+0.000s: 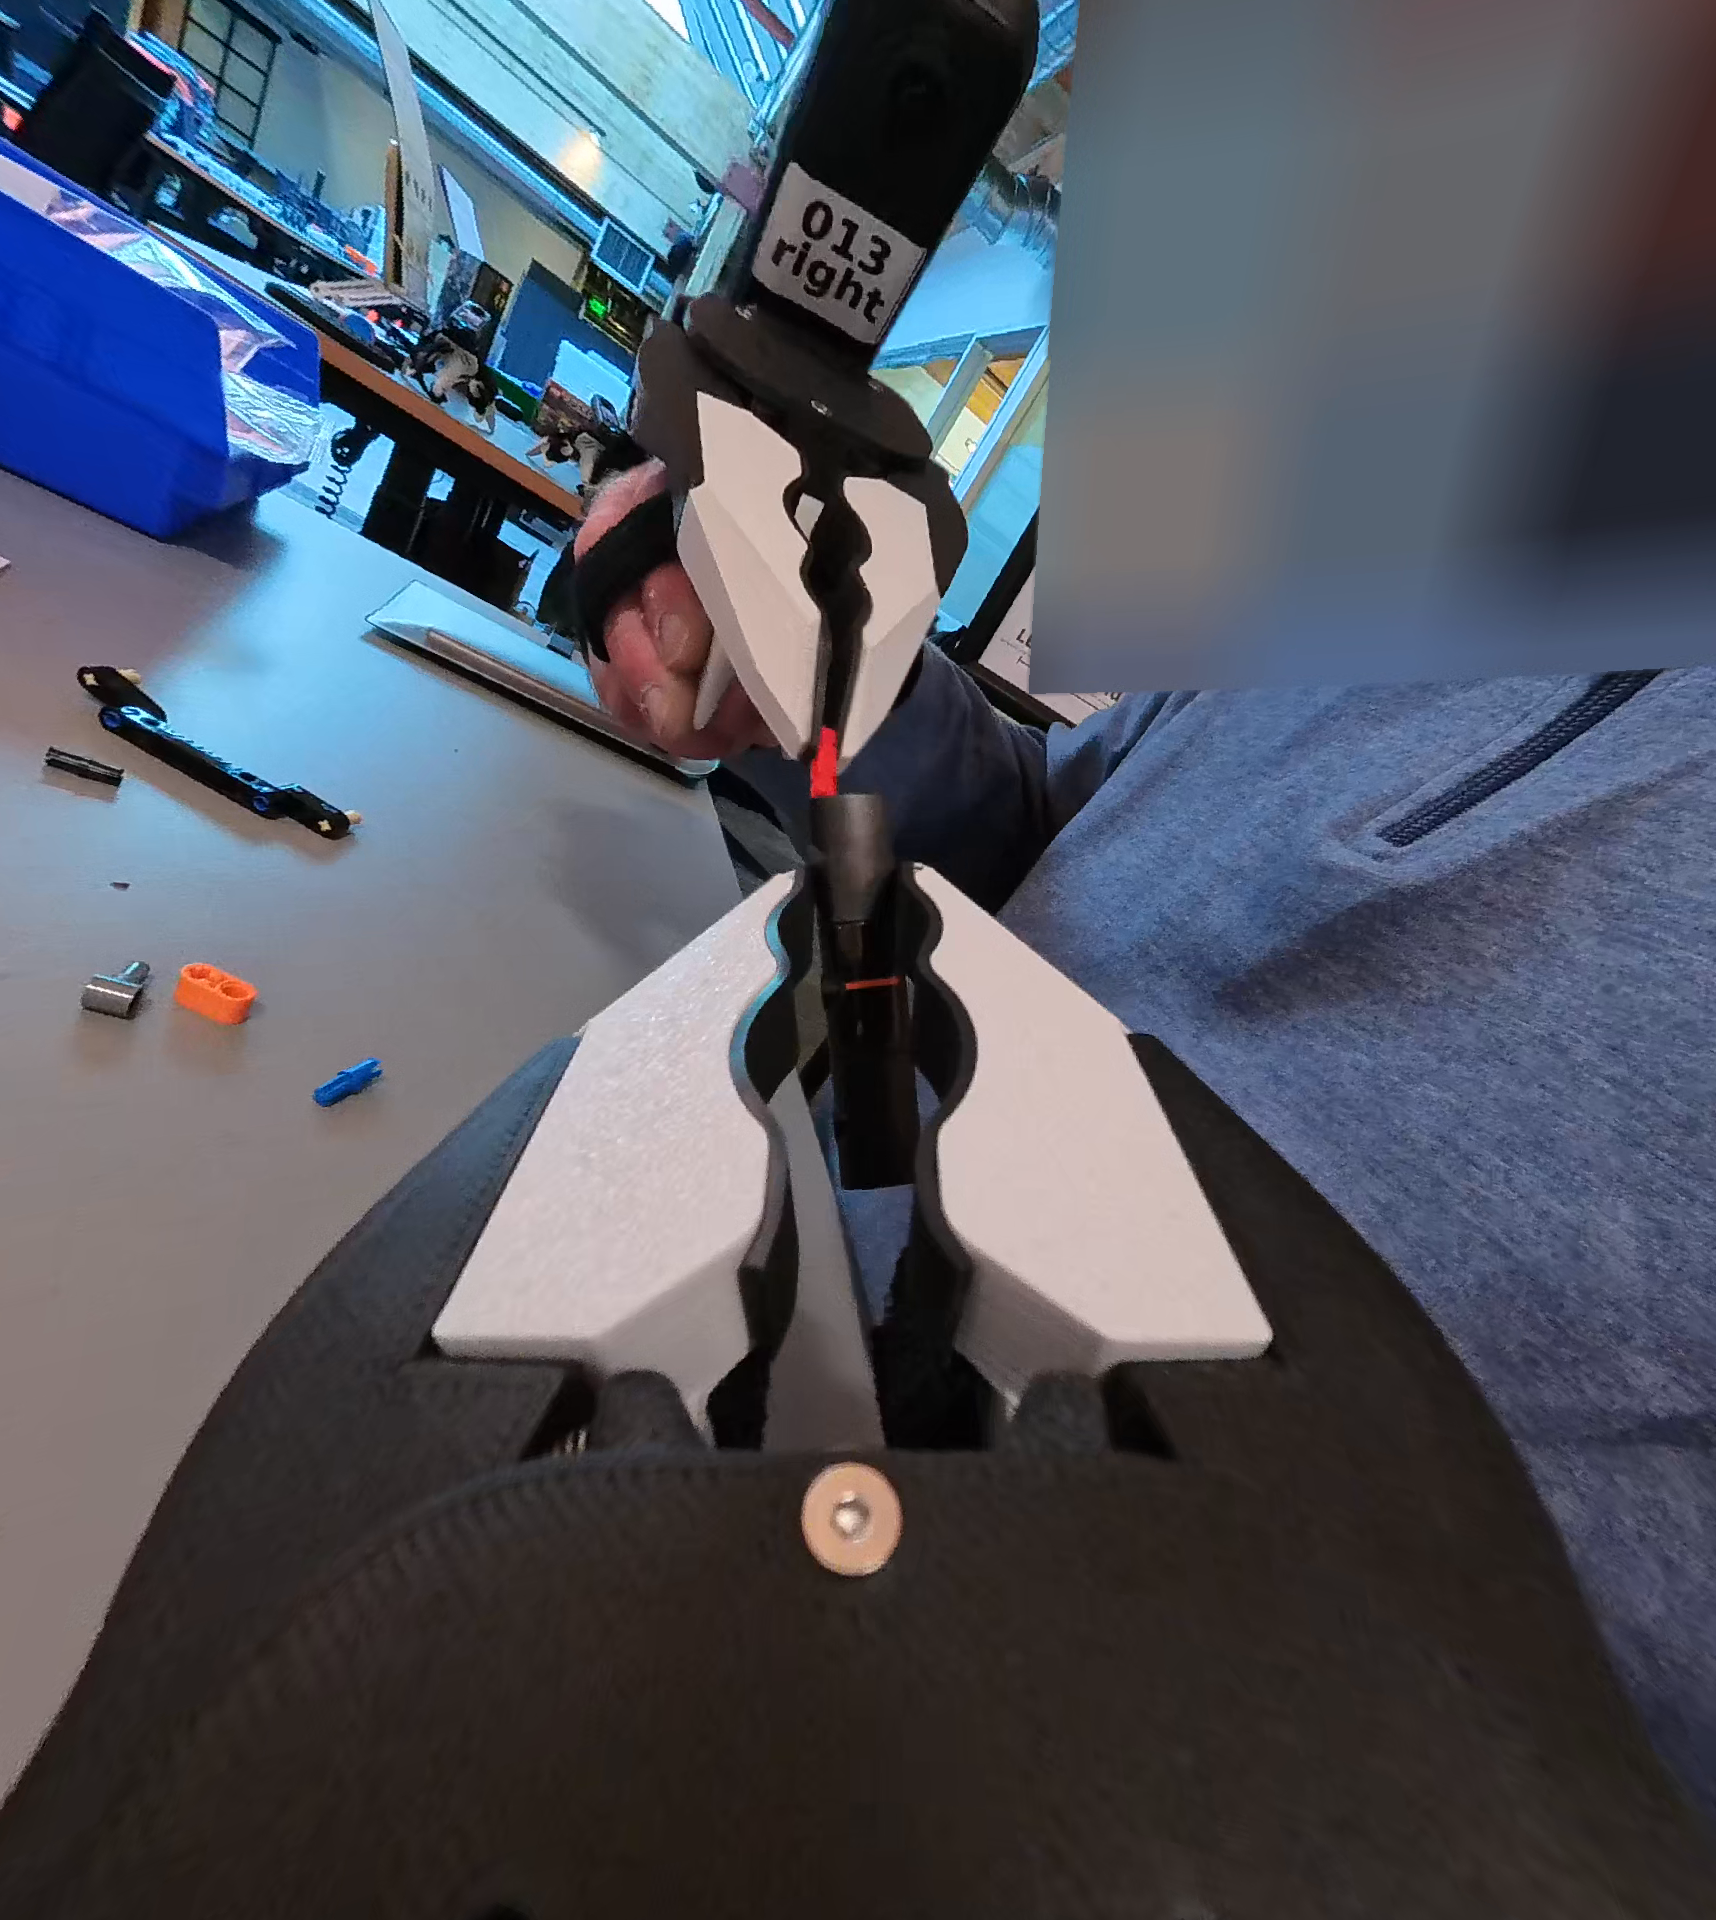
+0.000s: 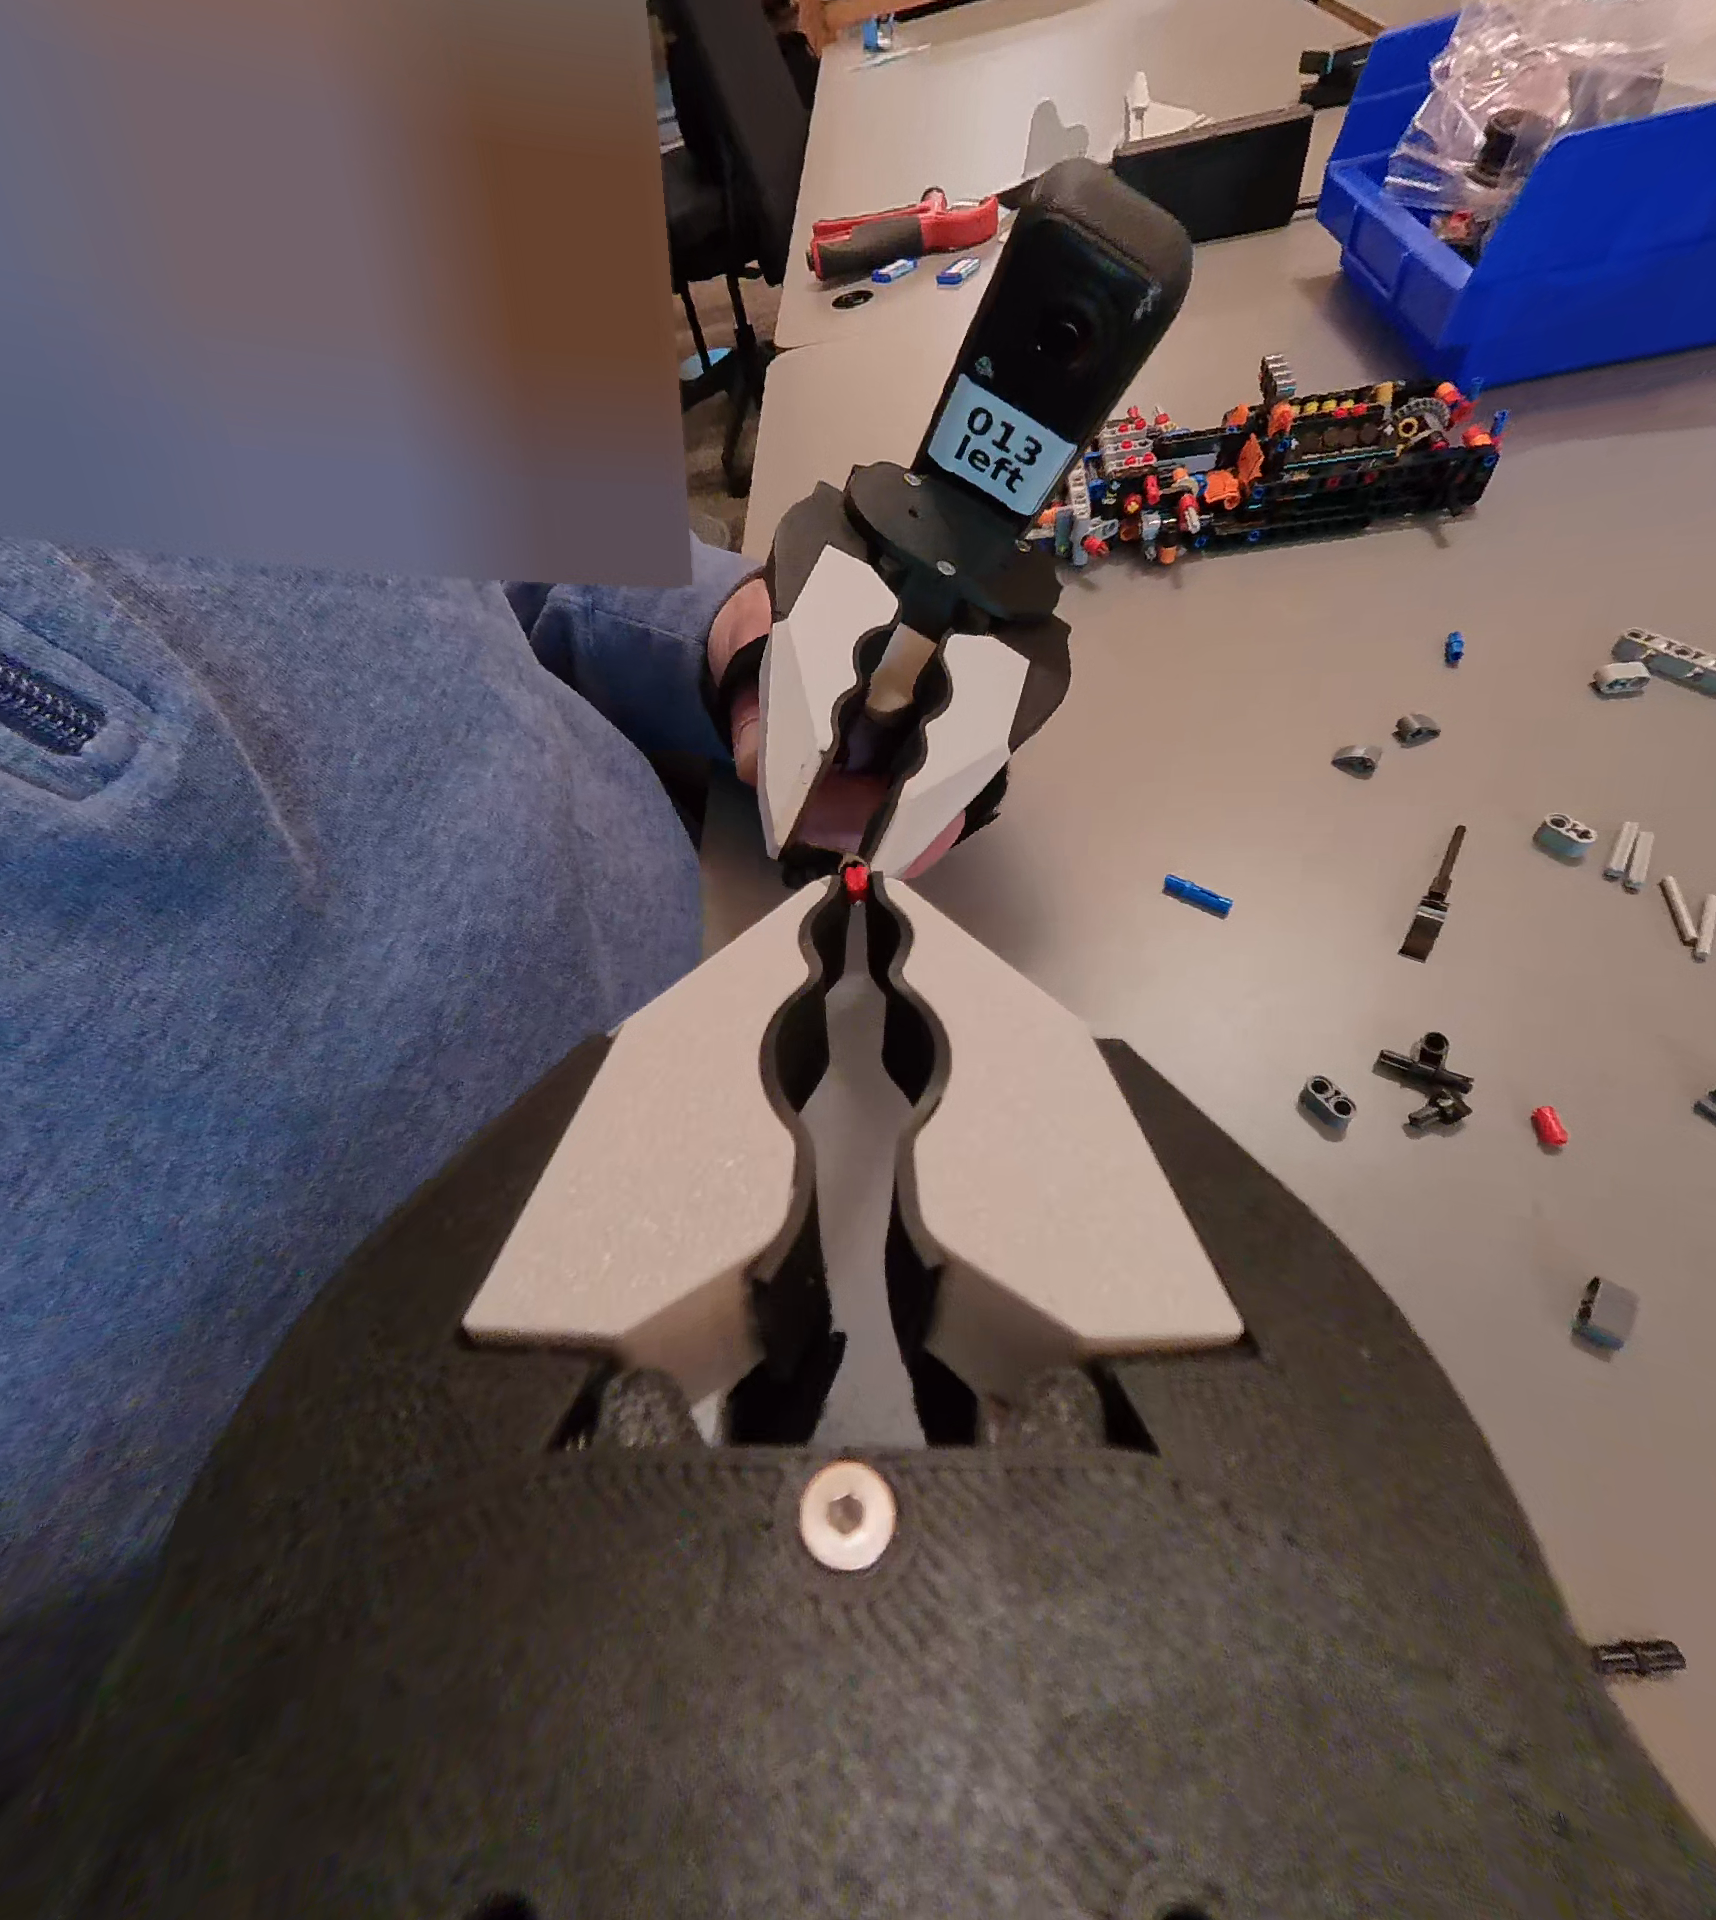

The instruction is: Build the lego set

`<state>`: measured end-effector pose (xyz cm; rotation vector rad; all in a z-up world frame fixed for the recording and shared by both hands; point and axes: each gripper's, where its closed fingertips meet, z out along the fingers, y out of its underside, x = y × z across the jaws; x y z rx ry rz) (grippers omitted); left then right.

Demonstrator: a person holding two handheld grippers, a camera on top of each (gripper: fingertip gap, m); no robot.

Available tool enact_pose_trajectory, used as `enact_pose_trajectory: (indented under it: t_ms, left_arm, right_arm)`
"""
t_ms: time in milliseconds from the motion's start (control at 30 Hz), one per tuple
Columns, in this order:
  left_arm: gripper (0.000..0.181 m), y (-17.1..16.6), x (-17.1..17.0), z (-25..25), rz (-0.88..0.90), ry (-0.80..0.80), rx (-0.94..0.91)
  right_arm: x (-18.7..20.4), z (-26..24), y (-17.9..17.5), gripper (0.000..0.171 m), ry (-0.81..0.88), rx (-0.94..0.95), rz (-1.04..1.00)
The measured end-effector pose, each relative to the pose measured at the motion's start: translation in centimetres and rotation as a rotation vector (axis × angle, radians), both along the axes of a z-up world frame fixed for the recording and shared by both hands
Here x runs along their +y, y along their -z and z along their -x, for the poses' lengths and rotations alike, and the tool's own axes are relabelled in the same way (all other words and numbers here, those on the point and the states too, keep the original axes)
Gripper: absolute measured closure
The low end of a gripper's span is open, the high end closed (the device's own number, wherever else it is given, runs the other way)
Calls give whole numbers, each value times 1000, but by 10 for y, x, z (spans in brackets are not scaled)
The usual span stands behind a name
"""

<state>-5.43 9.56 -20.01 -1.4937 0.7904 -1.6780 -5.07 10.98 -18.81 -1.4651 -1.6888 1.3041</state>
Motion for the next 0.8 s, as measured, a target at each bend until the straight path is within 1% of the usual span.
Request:
enact_pose_trajectory:
  t_ms: [200,400,467,800]
  left_arm:
    - [168,1,0,-1,-15,-12,12]
    - [168,4,3,-3,-120,-84,96]
    - [168,6,3,-4,-150,-92,128]
    - [168,11,0,-2,-52,19,117]
  right_arm:
    - [-1,0,1,170,-13,-35,1]
    - [2,-2,4,170,-9,-100,14]
    - [1,-3,5,170,-23,-114,-11]
    - [-2,-2,12,170,-165,-181,-220]
